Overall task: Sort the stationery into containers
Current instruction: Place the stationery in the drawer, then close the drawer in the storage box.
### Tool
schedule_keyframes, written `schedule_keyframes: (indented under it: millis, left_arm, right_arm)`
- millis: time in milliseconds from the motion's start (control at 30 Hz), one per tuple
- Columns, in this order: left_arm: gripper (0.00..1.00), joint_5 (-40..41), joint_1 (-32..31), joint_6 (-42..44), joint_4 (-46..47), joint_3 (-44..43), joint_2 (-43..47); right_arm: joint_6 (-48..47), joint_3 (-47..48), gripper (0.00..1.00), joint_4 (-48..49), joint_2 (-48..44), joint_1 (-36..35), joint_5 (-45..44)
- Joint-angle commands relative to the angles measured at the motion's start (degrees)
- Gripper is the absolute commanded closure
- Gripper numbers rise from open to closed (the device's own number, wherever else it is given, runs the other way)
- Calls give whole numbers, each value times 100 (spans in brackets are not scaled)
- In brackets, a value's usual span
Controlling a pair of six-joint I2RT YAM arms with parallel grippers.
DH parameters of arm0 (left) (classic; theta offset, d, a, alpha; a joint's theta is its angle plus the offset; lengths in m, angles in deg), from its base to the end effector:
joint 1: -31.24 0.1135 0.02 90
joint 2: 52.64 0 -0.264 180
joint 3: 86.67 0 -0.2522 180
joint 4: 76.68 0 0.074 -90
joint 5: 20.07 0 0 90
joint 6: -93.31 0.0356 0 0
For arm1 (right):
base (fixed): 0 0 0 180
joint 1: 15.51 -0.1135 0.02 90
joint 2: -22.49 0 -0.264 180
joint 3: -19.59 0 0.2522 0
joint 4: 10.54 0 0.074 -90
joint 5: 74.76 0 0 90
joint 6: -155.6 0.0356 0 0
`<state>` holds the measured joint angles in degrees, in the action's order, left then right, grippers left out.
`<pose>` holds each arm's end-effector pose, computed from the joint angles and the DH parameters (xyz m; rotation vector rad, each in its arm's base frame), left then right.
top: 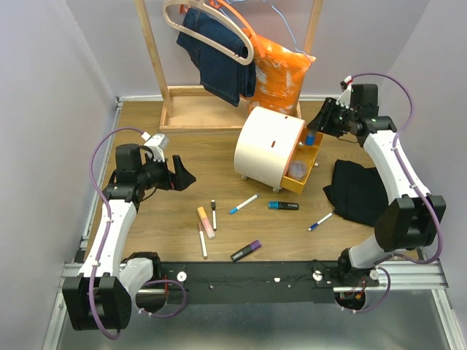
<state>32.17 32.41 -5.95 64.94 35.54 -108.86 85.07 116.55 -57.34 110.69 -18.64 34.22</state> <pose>0.2075 -0.0176 0.2786 0.1702 2.1627 -0.8050 0.3446 0.0304 0.3494 0.1382 2.2518 0.5833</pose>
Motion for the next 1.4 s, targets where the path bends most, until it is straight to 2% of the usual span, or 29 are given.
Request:
schedule_keyframes:
  millis: [0, 233, 400, 467, 500, 567, 600, 700, 867, 1000, 1167, 1200, 1367]
  left_arm:
    - [1, 111, 59, -15, -8, 87, 77]
    - [1, 93, 85, -67, 72, 149, 77]
    - [1, 67, 85, -85, 133, 175, 86]
    - [1, 32, 85, -103, 203, 193, 59]
    - [1, 32, 85, -111, 290, 184, 51]
    - [1, 23, 85, -155, 387, 132, -72]
    - [1, -3, 85, -182, 492, 88, -142]
    - [2, -204, 85, -365, 764, -193, -476]
    - [4, -837, 76, -1042, 1564, -790, -1318]
    - [4, -1102, 33, -1762, 2574, -1116, -1943]
    - [4, -1111, -99, -1896, 2796, -1652, -2681]
    - [4, -1102, -334, -1887, 2796, -1731, -2761]
    - [4, -1085, -731, -1887, 2823, -1978, -3122]
  right_arm:
    - [172, -146, 48, 140, 65, 15, 9]
    - [189, -111, 44, 34, -57, 76, 9]
    - [111, 232, 42, -544, -365, 252, -280]
    - [14, 57, 44, -817, -558, 409, -343]
    - [-82, -92, 56, -853, -628, 463, -221]
    - [-180, -566, 72, -880, -786, 586, -237]
    - [-180, -742, 87, -871, -813, 612, -150]
    - [-136, -1235, 99, -661, -866, 648, 139]
    - [-145, -1587, 99, -432, -761, 648, 386]
    - [-57, -1632, 99, -283, -664, 648, 711]
    - [-22, -1552, 99, -230, -506, 648, 852]
    - [-13, -1544, 99, -186, -489, 648, 975]
    - [58, -1482, 99, -72, -392, 648, 1107]
